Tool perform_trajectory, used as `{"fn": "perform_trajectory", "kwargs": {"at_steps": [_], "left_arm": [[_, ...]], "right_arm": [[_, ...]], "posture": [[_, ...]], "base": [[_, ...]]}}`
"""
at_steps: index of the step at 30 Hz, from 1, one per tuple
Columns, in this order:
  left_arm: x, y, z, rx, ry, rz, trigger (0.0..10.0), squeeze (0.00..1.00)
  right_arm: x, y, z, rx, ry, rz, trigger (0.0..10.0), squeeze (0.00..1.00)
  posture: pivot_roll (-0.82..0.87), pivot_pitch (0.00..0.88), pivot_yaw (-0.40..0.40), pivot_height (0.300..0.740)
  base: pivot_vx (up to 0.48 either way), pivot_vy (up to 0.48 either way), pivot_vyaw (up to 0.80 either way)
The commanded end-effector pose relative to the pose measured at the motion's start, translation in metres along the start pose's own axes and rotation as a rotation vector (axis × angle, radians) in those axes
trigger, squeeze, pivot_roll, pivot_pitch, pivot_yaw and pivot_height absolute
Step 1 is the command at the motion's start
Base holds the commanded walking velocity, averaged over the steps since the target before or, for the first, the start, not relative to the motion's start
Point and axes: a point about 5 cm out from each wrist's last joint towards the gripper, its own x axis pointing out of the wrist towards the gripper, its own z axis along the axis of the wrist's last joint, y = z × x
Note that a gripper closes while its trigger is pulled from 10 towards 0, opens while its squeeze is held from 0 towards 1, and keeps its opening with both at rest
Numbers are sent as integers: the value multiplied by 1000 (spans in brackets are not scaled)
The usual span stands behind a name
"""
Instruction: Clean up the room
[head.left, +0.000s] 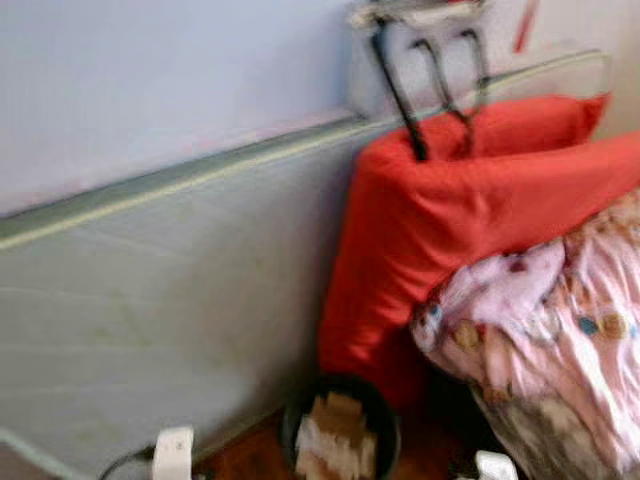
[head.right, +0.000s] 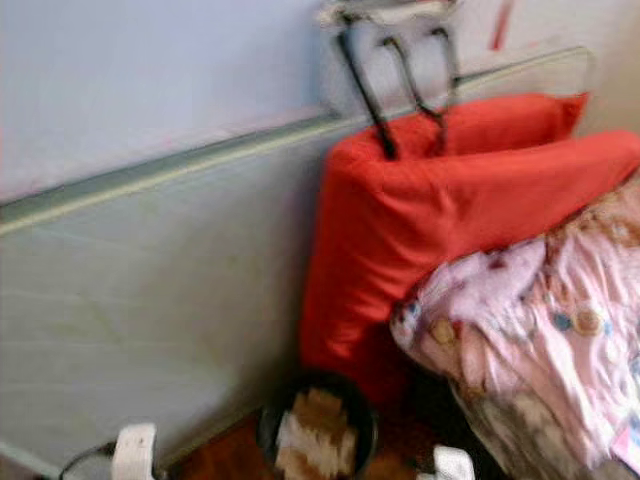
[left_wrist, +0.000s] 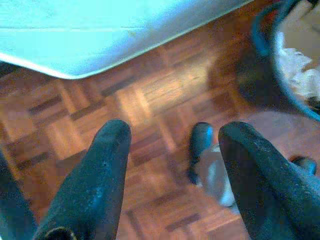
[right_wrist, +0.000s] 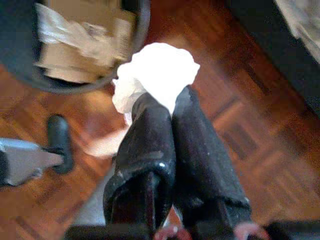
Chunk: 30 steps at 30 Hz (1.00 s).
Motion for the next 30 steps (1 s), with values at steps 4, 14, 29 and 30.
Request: {"fn": "perform_trajectory", "kwargs": {"at_steps": [4,14,29,30], "left_arm": [[1,-8,5,6,-16,-20,10000,0],[1,-8,5,-16,-20,-27,10000,0],[1,-8,5,-5,-19,-34,10000,0],[1,-8,5,-6,-19,-35,10000,0]], "right_arm": [[-2,-11,-4,1,12,-29,10000,0],[-2,-10,-4,-3,13,-24,10000,0],[-2,-9,-4,-31,19,-7,10000,0],[-2,-9,-4,-31,18,-6,10000,0]], "posture": [[31,0,-18,740],[32,0,-18,740],[31,0,-18,740],[31,0,-18,740]], "base": [[0,0,0],[0,0,0],[127,0,0],[296,0,0]]}}
